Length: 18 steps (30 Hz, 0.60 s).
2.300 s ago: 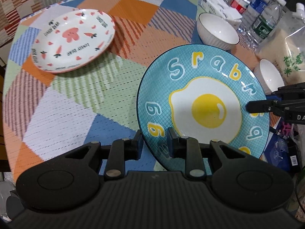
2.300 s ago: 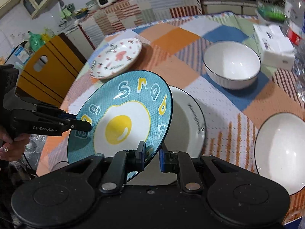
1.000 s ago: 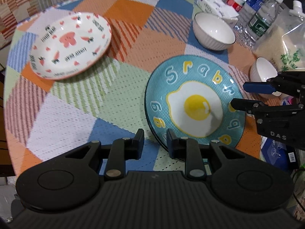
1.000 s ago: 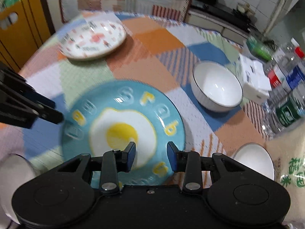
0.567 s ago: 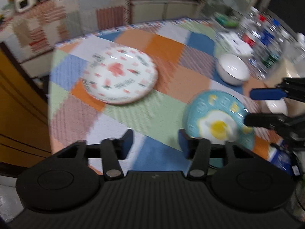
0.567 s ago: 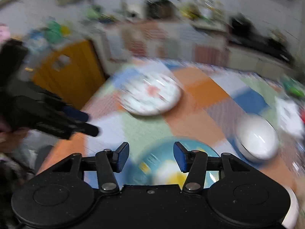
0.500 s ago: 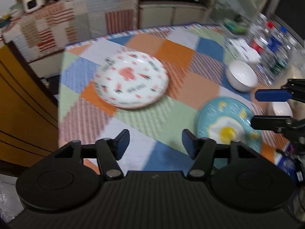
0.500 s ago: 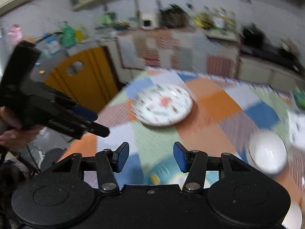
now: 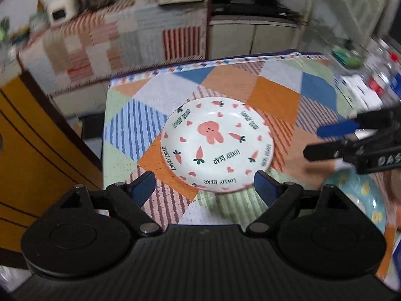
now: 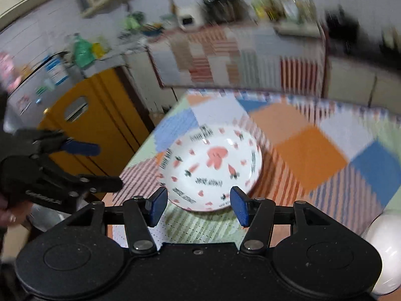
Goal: Organize plates and bowls
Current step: 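Move both grippers to the pink-bear plate and grip its rim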
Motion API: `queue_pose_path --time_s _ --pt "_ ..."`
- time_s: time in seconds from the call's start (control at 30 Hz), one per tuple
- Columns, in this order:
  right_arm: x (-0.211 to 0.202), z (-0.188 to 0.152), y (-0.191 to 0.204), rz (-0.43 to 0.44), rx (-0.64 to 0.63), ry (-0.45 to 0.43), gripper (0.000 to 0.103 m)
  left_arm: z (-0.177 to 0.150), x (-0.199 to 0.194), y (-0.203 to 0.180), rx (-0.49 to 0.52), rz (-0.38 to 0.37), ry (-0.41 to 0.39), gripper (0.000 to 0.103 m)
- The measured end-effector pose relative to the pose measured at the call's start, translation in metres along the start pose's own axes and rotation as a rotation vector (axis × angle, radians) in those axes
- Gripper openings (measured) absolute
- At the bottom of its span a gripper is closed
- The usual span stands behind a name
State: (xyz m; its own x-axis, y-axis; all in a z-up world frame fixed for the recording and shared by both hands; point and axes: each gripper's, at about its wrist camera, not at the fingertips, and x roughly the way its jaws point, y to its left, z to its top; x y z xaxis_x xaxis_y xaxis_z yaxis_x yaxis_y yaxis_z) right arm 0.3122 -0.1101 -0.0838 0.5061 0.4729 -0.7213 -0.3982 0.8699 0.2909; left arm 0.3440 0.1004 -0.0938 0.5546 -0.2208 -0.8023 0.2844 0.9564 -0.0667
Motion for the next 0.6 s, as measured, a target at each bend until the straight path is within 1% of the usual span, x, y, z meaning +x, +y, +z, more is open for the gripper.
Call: queue_pose_path --time_s 0.07,0.1,0.23,0.33,0.5,0.53,0.6 --pt "0.019 0.002 -0.012 -0.013 0.046 0.034 0.061 0.001 0.013 0.009 -0.042 -0.028 0.016 0.084" --pt "0.026 0.0 -0.015 -0.011 0.057 0.043 0.06 0.0 0.019 0.012 -0.056 -0.025 0.015 0.084" --pt "0.049 -0.007 -0.029 0.005 0.129 0.06 0.06 -0.005 0.044 0.02 -0.077 0.03 0.015 0.084" --pt "0.062 -0.016 -0.039 0.025 0.184 0.055 0.06 -0.009 0.062 0.028 -0.114 0.029 0.022 0.082" --pt "0.08 -0.021 -0.048 -0.011 0.213 0.053 0.059 -0.016 0.087 0.039 -0.19 -0.015 0.023 0.079" --pt "0.083 -0.022 -0.05 -0.017 0.219 0.049 0.059 -0.019 0.093 0.042 -0.21 -0.014 0.025 0.079" --pt "0.088 -0.022 -0.057 -0.015 0.245 0.043 0.059 -0.02 0.104 0.048 -0.255 0.014 0.037 0.079"
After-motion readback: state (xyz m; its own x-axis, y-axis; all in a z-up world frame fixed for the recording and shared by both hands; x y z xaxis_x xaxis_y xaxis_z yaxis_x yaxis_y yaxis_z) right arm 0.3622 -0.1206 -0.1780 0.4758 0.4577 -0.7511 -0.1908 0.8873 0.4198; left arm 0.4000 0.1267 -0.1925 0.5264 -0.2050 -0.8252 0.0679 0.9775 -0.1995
